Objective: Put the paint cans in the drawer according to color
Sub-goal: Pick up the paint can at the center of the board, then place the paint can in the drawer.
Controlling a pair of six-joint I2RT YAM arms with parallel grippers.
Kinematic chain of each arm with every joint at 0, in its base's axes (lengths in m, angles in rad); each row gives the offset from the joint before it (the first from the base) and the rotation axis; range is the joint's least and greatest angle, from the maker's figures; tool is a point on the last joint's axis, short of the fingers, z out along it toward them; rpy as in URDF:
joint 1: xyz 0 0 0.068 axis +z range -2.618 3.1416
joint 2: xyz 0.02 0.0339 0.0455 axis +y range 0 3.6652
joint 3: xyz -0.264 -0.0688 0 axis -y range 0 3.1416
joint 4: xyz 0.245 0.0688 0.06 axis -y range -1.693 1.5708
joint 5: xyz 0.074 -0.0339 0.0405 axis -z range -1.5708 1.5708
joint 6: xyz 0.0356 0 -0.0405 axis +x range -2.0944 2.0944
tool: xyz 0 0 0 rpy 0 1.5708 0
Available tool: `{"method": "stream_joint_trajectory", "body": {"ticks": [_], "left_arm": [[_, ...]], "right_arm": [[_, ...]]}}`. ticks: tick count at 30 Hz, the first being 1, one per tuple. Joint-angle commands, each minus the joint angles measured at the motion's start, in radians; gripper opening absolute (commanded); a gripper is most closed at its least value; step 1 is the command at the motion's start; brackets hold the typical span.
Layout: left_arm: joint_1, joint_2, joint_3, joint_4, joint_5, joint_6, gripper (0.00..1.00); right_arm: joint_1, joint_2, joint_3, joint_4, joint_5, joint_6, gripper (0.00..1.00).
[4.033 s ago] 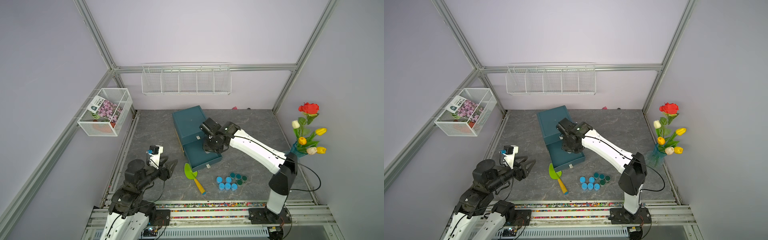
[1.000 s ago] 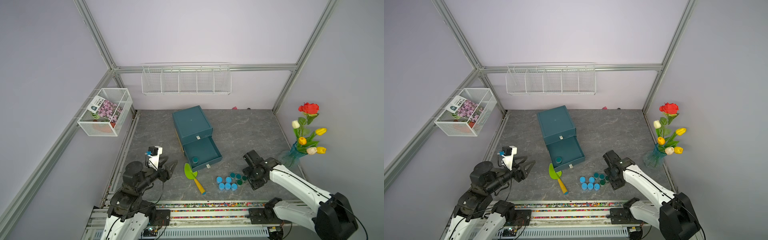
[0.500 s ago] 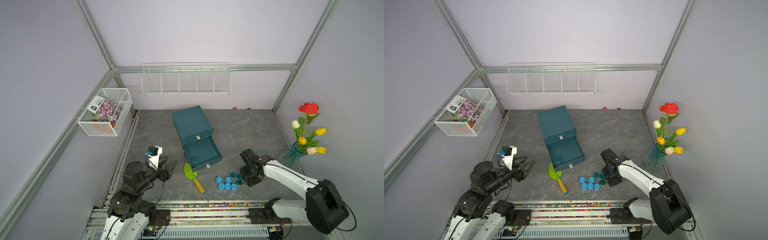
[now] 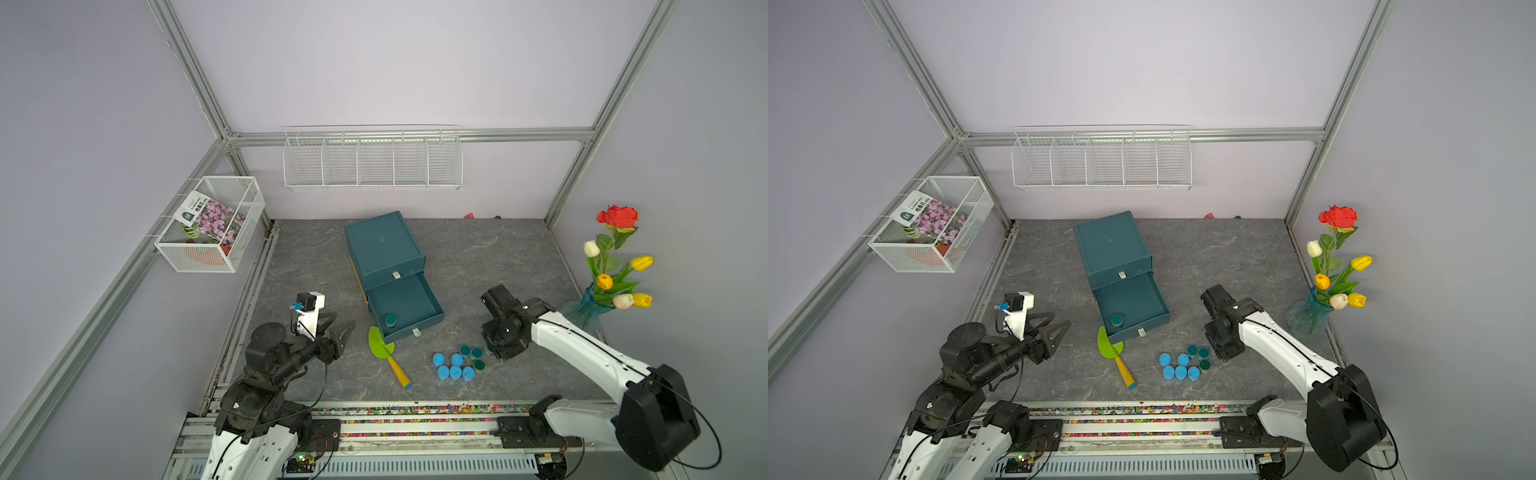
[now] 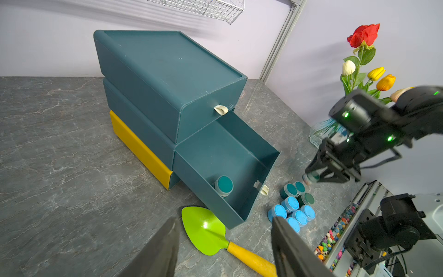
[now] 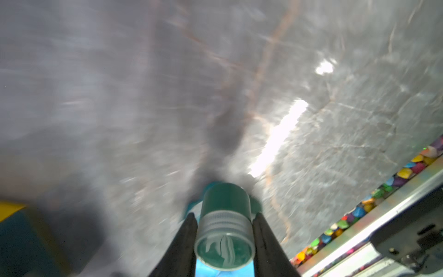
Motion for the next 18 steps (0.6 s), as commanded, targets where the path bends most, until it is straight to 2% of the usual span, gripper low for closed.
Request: {"method": "stream_joint_trajectory", "body": {"ticks": [1,5,11,18], "left_arm": [[-0.003,0.005,-0.010,0.011,0.001,-0.003,0.64],[-0.002,0.002,-0.008,0.010,-0.001,-0.004,0.64],[-0.003,-0.001,-0.008,0.008,-0.005,-0.004,0.64],[-0.003,-0.005,-0.009,0.010,-0.007,-0.004,0.64]], "right_arm": [[0.049,0.010,0.190,-0.087,0.091,-0.078,0.16],[0.148,0.136,0.386,-0.063,0.076,-0.059,0.15],[0.290,0.358,0.570,0.046,0.005,0.018,0.14],[0.372,0.550,0.746,0.060,-0.022,0.023,0.12]]}}
